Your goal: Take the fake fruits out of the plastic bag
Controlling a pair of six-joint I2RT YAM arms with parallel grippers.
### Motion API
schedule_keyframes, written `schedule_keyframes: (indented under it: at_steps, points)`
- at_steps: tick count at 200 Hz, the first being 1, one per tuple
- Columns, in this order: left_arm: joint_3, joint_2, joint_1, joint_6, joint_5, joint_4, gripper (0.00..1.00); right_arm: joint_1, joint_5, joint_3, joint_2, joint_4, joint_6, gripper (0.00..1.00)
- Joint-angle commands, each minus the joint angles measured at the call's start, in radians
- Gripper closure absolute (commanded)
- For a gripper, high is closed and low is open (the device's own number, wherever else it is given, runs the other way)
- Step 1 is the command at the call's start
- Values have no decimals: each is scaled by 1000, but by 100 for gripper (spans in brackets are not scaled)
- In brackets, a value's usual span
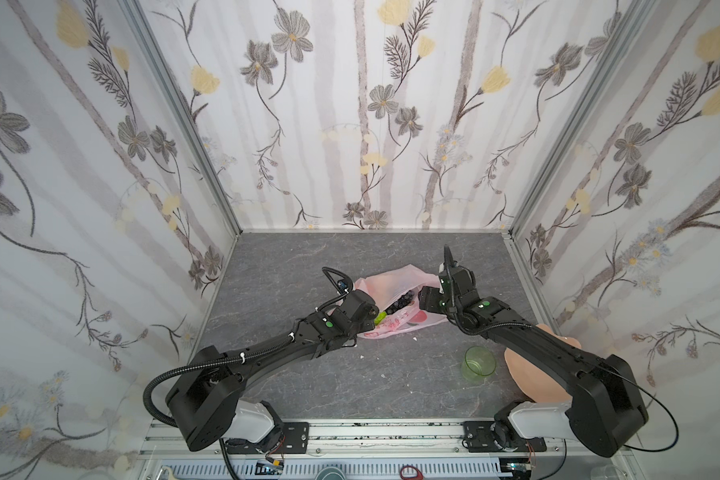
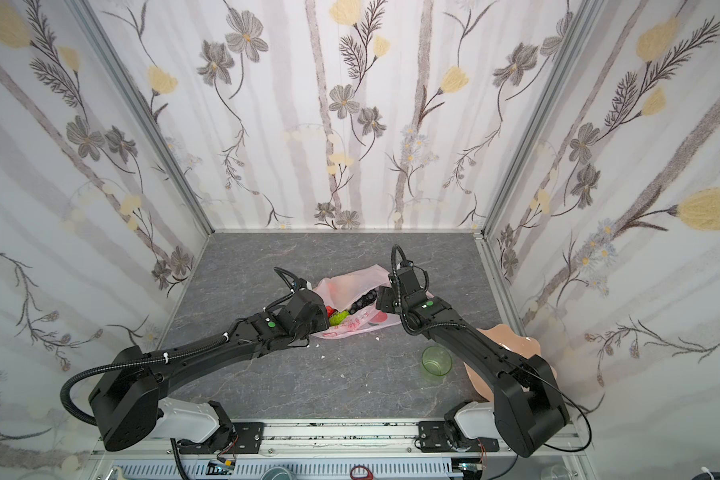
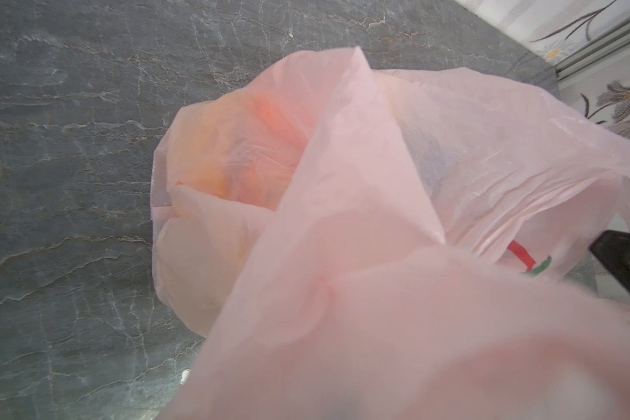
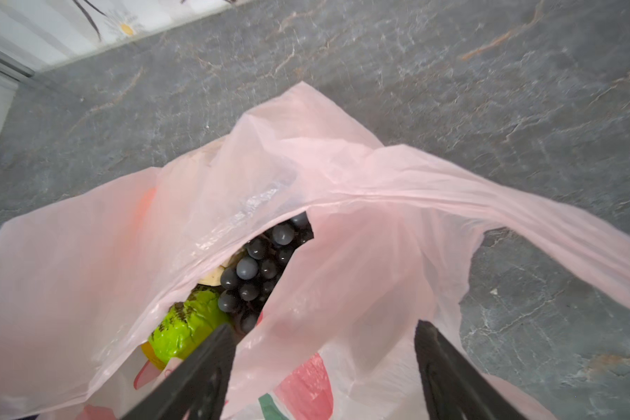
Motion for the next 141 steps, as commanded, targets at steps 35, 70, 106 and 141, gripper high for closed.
schedule_keyframes:
  at_steps: [35,70,106,141]
  points:
    - [-45,-66,8,-36,19,62,100,-31,-26,117,220,74,65,10]
    - [-82,-127,75,-50,29,81,100,-53,29,142,247,69,28,50]
    - [-162,-219,283,-58,117,84,100,-105,62,67,152,67,-3,95]
    - [-161,-163,376,-9,241,76,100,-125,-5,3,82,106,-25,100]
